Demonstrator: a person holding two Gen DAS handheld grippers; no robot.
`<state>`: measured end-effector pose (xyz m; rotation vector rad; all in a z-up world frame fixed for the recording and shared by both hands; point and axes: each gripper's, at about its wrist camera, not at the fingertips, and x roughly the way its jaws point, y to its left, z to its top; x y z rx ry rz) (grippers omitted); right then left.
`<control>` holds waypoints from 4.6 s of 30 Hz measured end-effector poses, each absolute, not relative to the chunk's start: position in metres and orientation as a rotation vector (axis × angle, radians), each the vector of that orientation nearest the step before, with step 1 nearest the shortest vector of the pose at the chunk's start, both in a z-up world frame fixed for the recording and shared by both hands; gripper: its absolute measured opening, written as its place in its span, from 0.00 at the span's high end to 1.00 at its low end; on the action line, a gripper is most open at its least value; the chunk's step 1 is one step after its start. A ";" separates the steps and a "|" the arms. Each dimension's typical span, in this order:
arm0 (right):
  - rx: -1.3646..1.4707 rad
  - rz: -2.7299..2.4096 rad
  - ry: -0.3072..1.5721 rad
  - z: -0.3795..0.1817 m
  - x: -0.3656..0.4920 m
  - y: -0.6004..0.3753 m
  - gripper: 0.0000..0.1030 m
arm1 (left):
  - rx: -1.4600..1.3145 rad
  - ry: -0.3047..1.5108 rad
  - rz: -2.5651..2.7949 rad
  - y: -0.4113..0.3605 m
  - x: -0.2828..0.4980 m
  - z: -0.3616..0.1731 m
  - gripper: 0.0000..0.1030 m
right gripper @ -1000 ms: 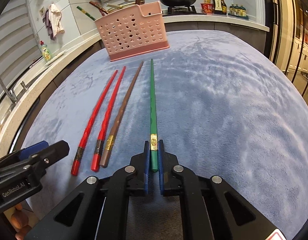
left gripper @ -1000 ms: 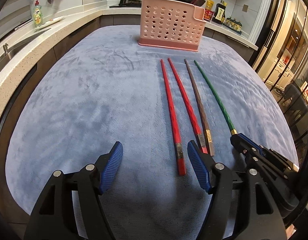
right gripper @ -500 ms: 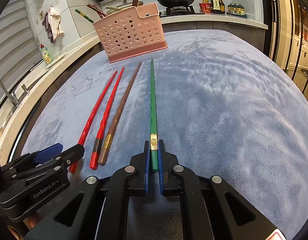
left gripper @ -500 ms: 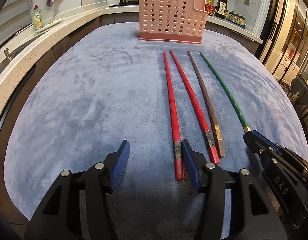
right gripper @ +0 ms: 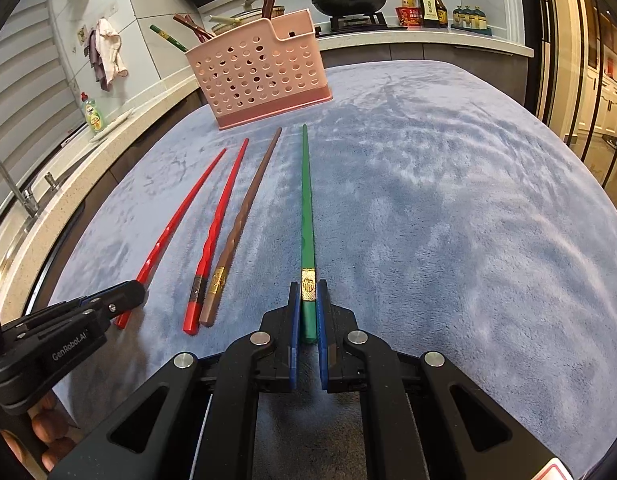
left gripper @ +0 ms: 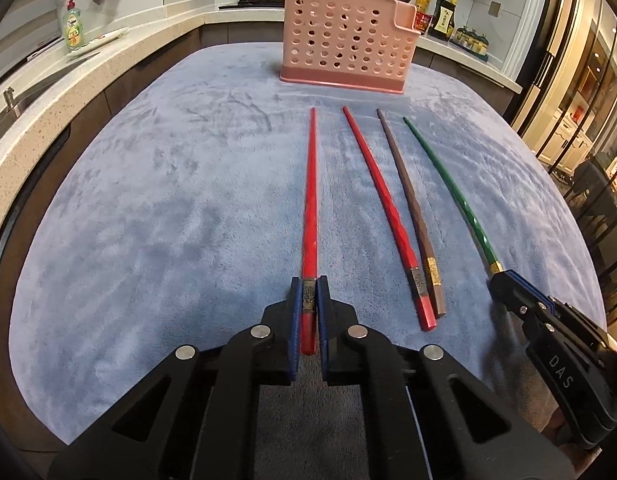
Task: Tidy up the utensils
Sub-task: 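Grasp a red chopstick with the left tool while the right tool holds the green one, then lift both held chopsticks up over the pink holder, then lower the chopsticks into the pink holder and open both tools, then move back to the row and grasp the brown chopstick with the right tool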
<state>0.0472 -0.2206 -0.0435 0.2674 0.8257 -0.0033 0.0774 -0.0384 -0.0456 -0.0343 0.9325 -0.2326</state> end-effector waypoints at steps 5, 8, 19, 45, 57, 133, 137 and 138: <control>0.287 -0.010 0.787 -0.027 0.040 -0.230 0.94 | -0.064 0.901 -0.241 -0.031 0.075 -0.029 0.93; 0.299 -0.015 0.745 -0.011 0.035 -0.236 0.94 | -0.082 0.878 -0.244 -0.026 0.074 -0.017 0.93; 0.326 -0.019 0.555 0.069 0.033 -0.262 0.94 | -0.182 0.735 -0.253 0.002 0.080 0.052 0.94; 0.365 0.038 0.382 0.166 0.097 -0.280 0.93 | -0.220 0.527 -0.285 -0.002 0.154 0.170 0.94; 0.364 0.061 0.232 0.250 0.208 -0.281 0.94 | -0.233 0.369 -0.283 -0.029 0.230 0.247 0.94; 0.245 0.083 0.692 0.029 0.061 -0.200 0.72 | -0.028 0.687 -0.104 -0.010 0.103 0.047 0.47; 0.251 0.083 0.736 0.007 0.059 -0.192 0.72 | -0.024 0.722 -0.102 -0.011 0.094 0.027 0.47; 0.248 0.083 0.746 0.002 0.059 -0.190 0.72 | -0.023 0.733 -0.102 -0.011 0.092 0.022 0.47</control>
